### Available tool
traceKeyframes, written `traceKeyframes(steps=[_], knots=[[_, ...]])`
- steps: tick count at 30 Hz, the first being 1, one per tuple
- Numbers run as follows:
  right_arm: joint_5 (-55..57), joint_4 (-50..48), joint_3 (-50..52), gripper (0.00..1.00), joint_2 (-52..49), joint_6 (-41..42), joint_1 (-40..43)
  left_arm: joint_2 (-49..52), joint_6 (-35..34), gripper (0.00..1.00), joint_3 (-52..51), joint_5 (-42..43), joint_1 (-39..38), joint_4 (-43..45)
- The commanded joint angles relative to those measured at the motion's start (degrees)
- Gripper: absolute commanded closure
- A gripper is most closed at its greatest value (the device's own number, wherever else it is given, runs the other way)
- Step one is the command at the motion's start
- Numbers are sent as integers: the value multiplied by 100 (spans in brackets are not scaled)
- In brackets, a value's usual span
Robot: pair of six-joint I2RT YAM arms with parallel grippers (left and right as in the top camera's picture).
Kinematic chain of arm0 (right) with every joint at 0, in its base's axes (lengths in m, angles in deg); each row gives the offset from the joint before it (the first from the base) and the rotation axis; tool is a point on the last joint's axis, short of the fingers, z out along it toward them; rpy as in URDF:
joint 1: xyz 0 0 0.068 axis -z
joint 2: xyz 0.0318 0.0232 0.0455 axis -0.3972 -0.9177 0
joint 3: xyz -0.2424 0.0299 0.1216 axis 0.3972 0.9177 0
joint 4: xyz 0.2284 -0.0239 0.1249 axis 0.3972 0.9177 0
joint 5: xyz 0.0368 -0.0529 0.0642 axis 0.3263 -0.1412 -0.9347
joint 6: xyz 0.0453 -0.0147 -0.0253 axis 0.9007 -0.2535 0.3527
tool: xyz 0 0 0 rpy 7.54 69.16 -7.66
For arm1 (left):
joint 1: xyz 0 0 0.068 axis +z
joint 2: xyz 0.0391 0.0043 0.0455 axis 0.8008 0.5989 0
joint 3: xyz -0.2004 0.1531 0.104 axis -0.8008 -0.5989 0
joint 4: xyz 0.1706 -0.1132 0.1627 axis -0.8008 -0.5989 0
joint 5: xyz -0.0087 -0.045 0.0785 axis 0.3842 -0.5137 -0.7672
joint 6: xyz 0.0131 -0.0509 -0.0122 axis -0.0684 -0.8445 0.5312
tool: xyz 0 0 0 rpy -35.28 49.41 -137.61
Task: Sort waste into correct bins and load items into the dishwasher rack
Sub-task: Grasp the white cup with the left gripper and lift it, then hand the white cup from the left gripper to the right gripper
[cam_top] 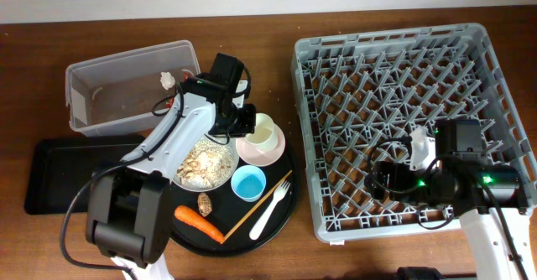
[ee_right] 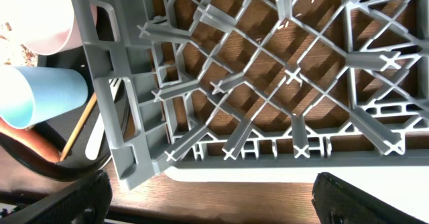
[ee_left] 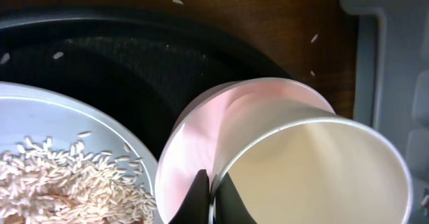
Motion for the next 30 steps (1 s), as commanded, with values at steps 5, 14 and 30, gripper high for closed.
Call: traceKeyframes(steps=[5,14,30], knots=[[50,0,-118,2,11,7,22,-323,11,100,776,149,245,-992],[-3143,-1403,-118,2,11,-2291,20,-824,2498,100,990,5884,533,-1113],[-5106,-2282,-118,0,11,-2555,-262,-824,2256,100,990,6354,-87,-1250]])
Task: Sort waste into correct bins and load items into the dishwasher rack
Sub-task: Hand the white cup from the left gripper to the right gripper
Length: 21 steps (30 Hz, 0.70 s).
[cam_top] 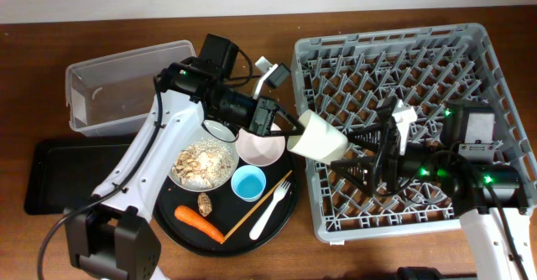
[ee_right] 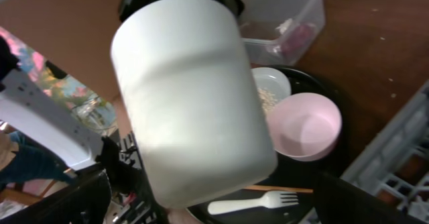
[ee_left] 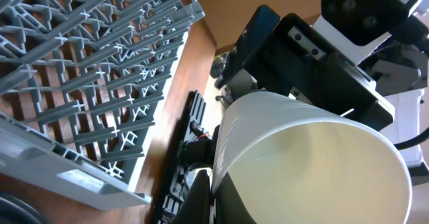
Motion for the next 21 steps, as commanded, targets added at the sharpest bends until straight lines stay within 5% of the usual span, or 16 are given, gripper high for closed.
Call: traceKeyframes(steps=[1,21], knots=[[-297,-24,-96,0,11,-98,-337,-81,-55,99,83,396,-22,-7],[-251,-813,-96,35,7,-94,-675,-81,-79,99,83,413,-37,-72]])
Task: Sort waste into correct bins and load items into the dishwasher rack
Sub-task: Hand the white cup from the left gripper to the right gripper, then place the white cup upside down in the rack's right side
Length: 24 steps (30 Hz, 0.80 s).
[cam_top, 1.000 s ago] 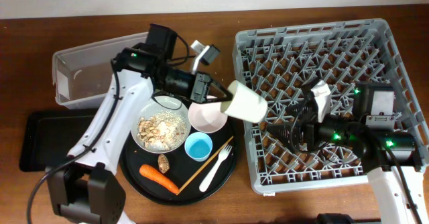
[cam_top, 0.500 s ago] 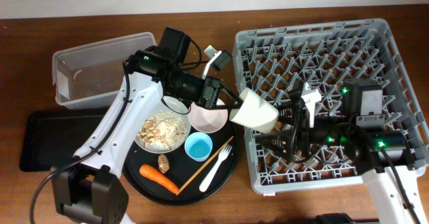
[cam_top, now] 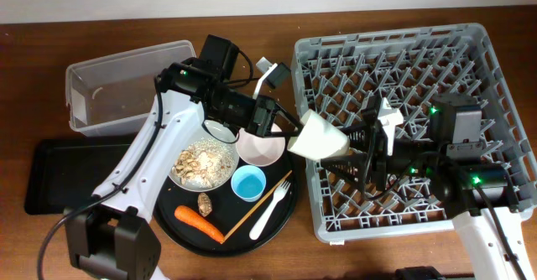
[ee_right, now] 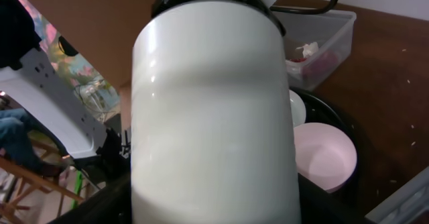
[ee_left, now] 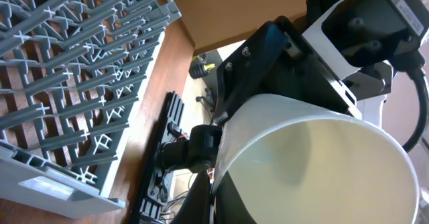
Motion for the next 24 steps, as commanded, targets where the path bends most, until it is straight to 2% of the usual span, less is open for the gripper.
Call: traceKeyframes(steps=[1,6,7,9,11,14,16,18,20,24], knots=[[-223,-44,-96,37,7,-52,-72,-81,-31,100,83,-52,-26,13],[-79,-44,-96,43,7,-31,-61,-81,-28,98,83,-188,-24,13],[-74,-44,-96,43,7,-33,-61,-81,-31,89,83,-348,-26,13],[227,-37,-96,46,7,28,-57,-81,-31,82,83,-870,-20,13],[1108,-28,-96,47,7,433,-57,-81,-31,80,83,-1556,-4,11],[2306,122,-98,47,7,903,-57,-81,-31,78,83,-3121,262,-289],[3185,387,-98,49,7,1307,-44,-81,-31,78,83,-4085,479,-608],[4030,817,-179,52,7,1958,105,-81,-31,78,83,-4610,629,-826],[4369,1508,-444,55,7,2142,490,-81,-31,78,83,-4927,756,-1001],[5040,2651,-1187,54,-85,2135,1360,-81,-31,78,83,-5031,807,-1012]])
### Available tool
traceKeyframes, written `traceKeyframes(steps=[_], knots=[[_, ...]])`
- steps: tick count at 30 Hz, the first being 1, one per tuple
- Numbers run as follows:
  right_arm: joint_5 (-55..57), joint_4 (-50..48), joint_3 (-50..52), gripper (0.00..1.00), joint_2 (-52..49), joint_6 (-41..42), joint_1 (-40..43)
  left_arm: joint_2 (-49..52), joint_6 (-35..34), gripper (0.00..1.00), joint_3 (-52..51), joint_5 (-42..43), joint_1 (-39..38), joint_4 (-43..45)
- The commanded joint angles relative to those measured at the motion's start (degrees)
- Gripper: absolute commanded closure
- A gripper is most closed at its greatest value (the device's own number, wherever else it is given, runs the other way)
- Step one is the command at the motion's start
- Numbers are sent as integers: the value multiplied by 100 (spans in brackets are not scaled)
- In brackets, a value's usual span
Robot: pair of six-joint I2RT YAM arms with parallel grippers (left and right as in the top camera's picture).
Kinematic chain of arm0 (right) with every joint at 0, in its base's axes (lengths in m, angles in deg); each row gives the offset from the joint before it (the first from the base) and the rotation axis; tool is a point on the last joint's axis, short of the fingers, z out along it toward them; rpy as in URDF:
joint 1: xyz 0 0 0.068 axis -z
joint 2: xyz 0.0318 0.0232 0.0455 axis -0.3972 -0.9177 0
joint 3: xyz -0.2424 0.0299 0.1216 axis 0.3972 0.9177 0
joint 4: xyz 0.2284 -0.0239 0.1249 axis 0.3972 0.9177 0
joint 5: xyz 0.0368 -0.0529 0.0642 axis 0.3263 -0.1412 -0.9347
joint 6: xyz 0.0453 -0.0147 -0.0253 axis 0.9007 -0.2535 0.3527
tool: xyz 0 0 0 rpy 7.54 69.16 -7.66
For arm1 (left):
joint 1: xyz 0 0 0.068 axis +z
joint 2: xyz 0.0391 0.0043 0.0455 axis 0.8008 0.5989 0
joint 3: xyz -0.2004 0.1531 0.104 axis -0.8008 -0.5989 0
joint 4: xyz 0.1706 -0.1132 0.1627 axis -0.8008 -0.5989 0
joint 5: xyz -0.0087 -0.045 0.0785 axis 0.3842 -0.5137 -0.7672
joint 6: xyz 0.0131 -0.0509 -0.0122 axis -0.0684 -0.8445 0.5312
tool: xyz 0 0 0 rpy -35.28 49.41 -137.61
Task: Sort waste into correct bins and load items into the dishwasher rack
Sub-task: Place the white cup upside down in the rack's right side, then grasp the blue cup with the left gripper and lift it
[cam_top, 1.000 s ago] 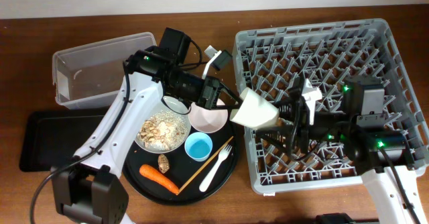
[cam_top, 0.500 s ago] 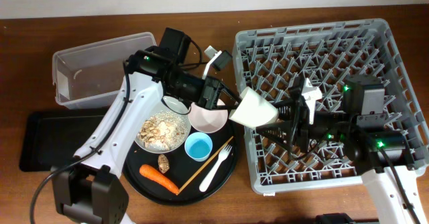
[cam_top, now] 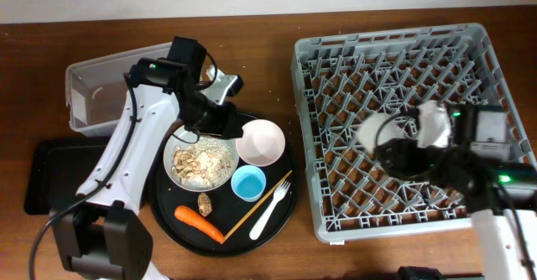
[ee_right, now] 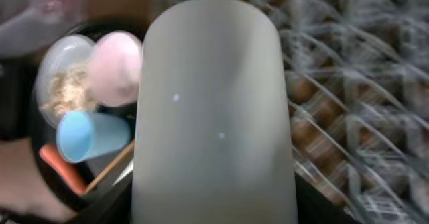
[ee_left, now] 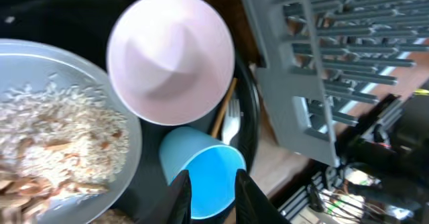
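The white cup (ee_right: 213,110) fills the blurred right wrist view, with my right gripper (ee_right: 214,214) shut on it; its fingers are hidden beside the cup. In the overhead view the white cup (cam_top: 372,134) is a blur over the middle of the grey dishwasher rack (cam_top: 403,62). My left gripper (ee_left: 212,184) stands open above the blue cup (ee_left: 201,177), holding nothing. The pink bowl (ee_left: 171,66) sits empty beside the plate of rice (ee_left: 53,137) on the black round tray (cam_top: 289,188).
A carrot (cam_top: 199,220), a white fork (cam_top: 270,204), a chopstick (cam_top: 252,211) and a small brown scrap (cam_top: 205,202) lie on the round tray. A clear bin (cam_top: 109,87) with waste stands at the back left, a flat black tray (cam_top: 50,175) before it.
My left gripper has let go of the white cup and is back over the round tray, open. My right gripper now holds the cup alone and has moved right over the rack.
My left gripper was shut on the rim of the white cup standing in the pink bowl, the right gripper open over the rack. Then the left held the cup tilted between tray and rack, facing the right gripper. The right closed around it and now carries it.
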Motion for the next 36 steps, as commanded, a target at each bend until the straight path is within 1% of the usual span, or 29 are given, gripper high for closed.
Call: traceKeyframes(steps=[1,3,5,6,7,9,11,14,18,19,20,21,23,26,28,30,33,34,36], knots=[[1005,697,-824,54,-142,131,767,-81,31,78,66,-420,24,-20],[1436,1121,-1172,54,-374,125,1228,-81,31,78,66,-557,24,-39],[1974,1408,-1300,54,-675,127,1657,-81,-9,79,66,-970,24,-55],[2212,1504,-1300,54,-872,127,1878,-81,-280,79,66,-1346,24,-68],[2378,1550,-1300,54,-1128,127,2140,-81,-702,83,66,-2046,31,-127],[2374,1521,-1300,54,-1469,127,2444,-81,-968,83,66,-2505,28,-184],[2371,1427,-1300,54,-1956,129,2835,-81,-990,83,66,-2551,28,-188],[2367,1257,-1300,54,-2476,238,3193,-81,-988,83,66,-2551,28,-188],[2343,1062,-1300,54,-2756,391,3314,-81,-988,83,66,-2549,28,-186],[2293,968,-1300,41,-2774,389,3314,-81,-988,83,66,-2549,28,-186],[2157,850,-1300,14,-2774,389,3314,-81,-988,83,66,-2546,28,-186],[1843,684,-1300,2,-2774,385,3314,-81,-990,83,66,-2546,28,-188],[1600,590,-1300,2,-2774,387,3314,-81,-990,83,66,-2546,22,-188],[1523,621,-1300,2,-2774,387,3309,-81,-990,83,66,-2546,24,-205],[981,682,-1300,2,-2774,380,3309,-81,-988,83,66,-2546,24,-223],[238,868,-1300,2,-2771,87,3303,-81,-988,82,66,-2546,24,-269],[-363,1274,-1300,2,-2734,-435,3167,-81,-990,81,66,-2540,24,-284],[-382,1436,-1300,2,-2669,-584,2983,-81,-990,74,66,-2363,22,-289],[-400,1652,-1300,2,-2522,-863,2557,-81,-988,73,66,-1812,24,-313]])
